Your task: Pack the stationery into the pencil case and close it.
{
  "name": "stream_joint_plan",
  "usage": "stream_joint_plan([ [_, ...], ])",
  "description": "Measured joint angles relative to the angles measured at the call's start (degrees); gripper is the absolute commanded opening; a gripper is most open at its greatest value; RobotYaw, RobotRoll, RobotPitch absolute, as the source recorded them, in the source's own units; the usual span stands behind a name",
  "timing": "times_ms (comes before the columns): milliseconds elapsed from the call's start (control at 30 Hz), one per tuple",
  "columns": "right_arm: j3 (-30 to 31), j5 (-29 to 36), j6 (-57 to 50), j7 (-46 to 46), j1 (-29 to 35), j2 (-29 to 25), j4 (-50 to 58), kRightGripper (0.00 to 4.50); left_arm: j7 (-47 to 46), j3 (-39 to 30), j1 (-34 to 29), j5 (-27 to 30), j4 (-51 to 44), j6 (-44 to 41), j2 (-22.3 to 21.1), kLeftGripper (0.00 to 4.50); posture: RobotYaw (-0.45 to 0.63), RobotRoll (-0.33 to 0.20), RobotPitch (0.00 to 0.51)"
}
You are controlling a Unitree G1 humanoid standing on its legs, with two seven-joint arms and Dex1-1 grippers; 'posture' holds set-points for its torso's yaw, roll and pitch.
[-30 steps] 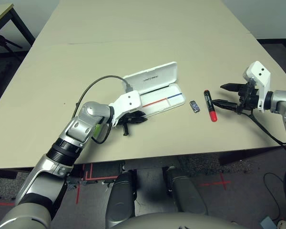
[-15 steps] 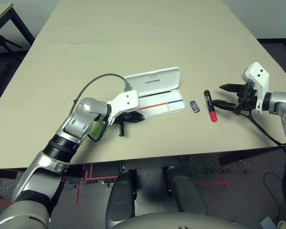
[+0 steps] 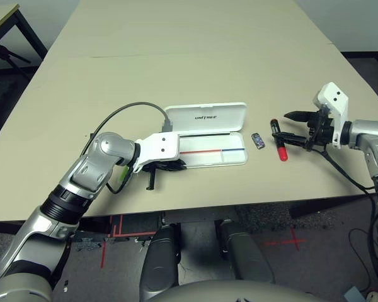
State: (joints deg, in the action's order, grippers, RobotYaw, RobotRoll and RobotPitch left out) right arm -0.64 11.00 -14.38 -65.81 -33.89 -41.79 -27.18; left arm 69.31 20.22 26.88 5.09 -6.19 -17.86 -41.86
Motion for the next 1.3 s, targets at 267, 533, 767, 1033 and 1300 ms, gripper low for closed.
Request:
stream_joint_plan([
  [267,0.1,-0.5,0.6,-0.6,-0.8,0.0,-0.3,4.50,0.1,-1.3,-2.7,0.4,-1.7,-0.1,-1.6,0.04,-0.09,0.000,0.175],
  [533,0.2,-0.9,1.4,-0.9,-1.0,0.0,-1.7,4.50,0.1,-1.6,-3.6,0.4,-2.2,-0.1,-1.6,0.04,-0.08,0.000,0.174],
  [767,0.6,-1.5,2.5,-0.9,-1.5,0.4,-2.6,4.50,0.0,-1.6,-3.6,0.4,-2.2,-0.1,-1.6,0.26,-0.08,0.000,0.169],
  [1033,1.0,-2.1,3.7,-0.9,-1.7,0.9,-4.5,4.50,0.2,-2.2,-4.3,0.5,-3.5,-0.2,-2.4,3.10,-0.07,0.000,0.162],
  [1300,1.6,-2.2,5.1,-0.9,-2.9,1.4,-6.7,4.50,3.0,-9.8,-5.5,8.0,-13.7,-7.0,-10.1,4.47,-0.04,0.000,0.159],
])
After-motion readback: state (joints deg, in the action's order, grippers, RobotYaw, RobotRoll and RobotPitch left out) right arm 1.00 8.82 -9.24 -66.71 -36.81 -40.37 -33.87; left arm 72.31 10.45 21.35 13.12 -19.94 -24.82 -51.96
